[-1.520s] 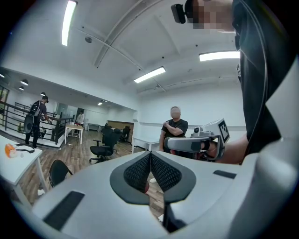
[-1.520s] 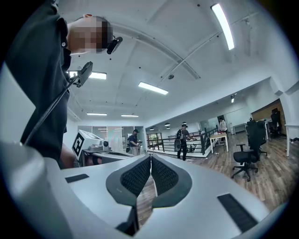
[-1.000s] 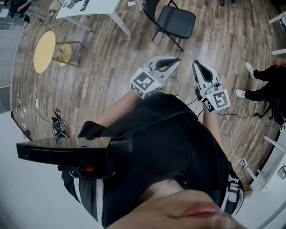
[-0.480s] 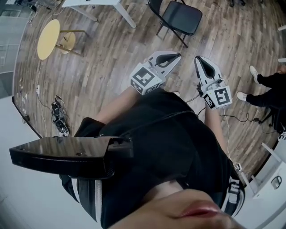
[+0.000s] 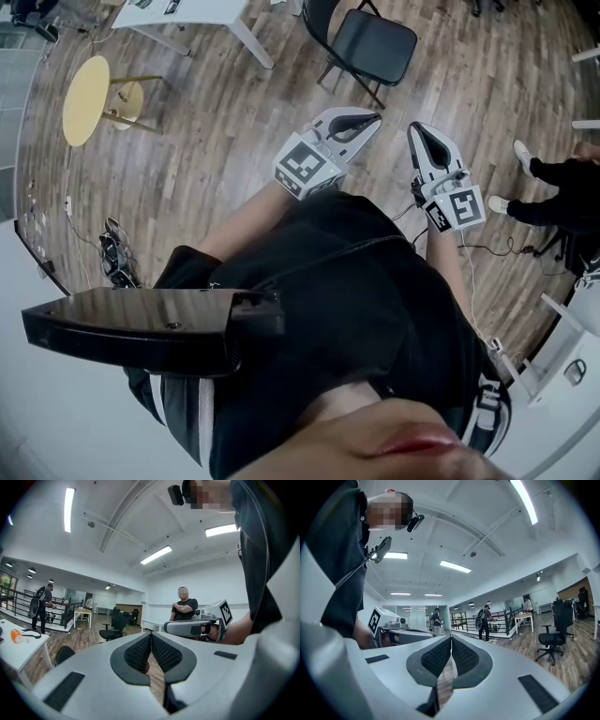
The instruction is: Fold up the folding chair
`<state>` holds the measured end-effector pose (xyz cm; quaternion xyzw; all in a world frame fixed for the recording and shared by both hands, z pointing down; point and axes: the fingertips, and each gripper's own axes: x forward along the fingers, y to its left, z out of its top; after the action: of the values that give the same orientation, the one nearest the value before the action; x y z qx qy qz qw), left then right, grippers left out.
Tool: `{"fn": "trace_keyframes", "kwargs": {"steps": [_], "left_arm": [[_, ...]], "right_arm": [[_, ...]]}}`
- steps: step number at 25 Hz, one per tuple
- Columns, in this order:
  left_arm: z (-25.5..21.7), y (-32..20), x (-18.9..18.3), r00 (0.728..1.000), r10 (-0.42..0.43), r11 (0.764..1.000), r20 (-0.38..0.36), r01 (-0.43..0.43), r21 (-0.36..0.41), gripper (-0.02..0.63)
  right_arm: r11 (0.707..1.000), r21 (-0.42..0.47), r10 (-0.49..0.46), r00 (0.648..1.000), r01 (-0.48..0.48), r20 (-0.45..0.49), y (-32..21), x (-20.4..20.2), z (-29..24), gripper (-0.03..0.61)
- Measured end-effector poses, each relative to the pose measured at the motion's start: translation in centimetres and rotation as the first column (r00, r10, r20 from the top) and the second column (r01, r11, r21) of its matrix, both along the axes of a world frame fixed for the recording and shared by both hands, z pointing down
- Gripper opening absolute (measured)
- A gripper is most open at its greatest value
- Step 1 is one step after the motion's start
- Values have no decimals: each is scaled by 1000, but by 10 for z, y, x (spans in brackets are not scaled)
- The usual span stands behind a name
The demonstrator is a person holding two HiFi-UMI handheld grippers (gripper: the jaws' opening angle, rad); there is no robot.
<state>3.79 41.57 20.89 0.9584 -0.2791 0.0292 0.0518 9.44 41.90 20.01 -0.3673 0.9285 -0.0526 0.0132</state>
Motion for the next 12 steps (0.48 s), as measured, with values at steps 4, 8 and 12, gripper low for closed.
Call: {"fn": "trace_keyframes", "kwargs": {"steps": [4, 8, 12], "left_arm": [[-3, -38, -24, 1000, 4, 1000, -30, -4, 0, 6], [-4, -73, -52, 999, 4, 1000, -49, -4, 4, 6], [1, -107, -81, 998, 4, 1000, -58, -4, -3, 6]], "right_arm": [[1000, -6, 5, 1000, -5, -25, -34, -23, 1, 12], [1000, 0, 19, 999, -19, -41, -66, -49, 2, 12], [999, 0, 39, 998, -39, -52, -99, -72, 5, 12]]}}
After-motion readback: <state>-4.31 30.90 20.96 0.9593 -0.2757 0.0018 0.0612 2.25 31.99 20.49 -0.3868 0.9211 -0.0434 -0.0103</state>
